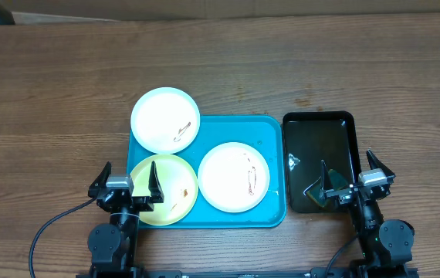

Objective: Clean dirty plates on tray and stack at the side
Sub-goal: 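Move the left gripper toward the upper-right white plate on the blue tray, then grasp the rim of the right white plate with the left gripper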

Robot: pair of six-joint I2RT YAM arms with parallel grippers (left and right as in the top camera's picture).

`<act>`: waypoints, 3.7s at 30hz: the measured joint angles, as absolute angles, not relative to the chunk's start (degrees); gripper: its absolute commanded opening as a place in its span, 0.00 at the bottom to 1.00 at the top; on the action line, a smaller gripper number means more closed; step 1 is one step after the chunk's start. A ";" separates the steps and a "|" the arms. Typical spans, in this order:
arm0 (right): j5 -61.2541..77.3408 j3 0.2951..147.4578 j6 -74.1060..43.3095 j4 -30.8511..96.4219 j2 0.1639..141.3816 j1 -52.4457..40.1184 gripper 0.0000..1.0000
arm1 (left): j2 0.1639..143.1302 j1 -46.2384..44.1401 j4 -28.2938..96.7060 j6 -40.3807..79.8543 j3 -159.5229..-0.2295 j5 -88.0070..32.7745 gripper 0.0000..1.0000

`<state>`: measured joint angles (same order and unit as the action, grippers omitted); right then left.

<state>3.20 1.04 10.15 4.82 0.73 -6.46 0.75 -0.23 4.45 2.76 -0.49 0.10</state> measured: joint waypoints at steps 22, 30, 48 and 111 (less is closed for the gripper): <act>3.20 1.04 10.15 4.75 0.73 -6.46 1.00 | 6.17 -0.23 10.76 11.70 -16.97 -1.89 1.00; 3.20 1.04 10.15 4.82 0.73 -6.46 1.00 | 34.79 0.03 46.94 12.23 -58.06 -20.53 1.00; 3.22 1.04 10.17 4.80 0.73 -6.46 1.00 | 73.49 -3.64 86.54 7.94 -89.47 -25.58 0.42; 3.20 1.04 10.17 4.78 0.73 -6.46 1.00 | 106.63 -22.74 42.22 20.86 -65.23 -5.63 0.18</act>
<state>3.20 1.04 10.17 4.78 0.73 -6.46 106.63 -22.74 42.22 20.86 -65.23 -5.63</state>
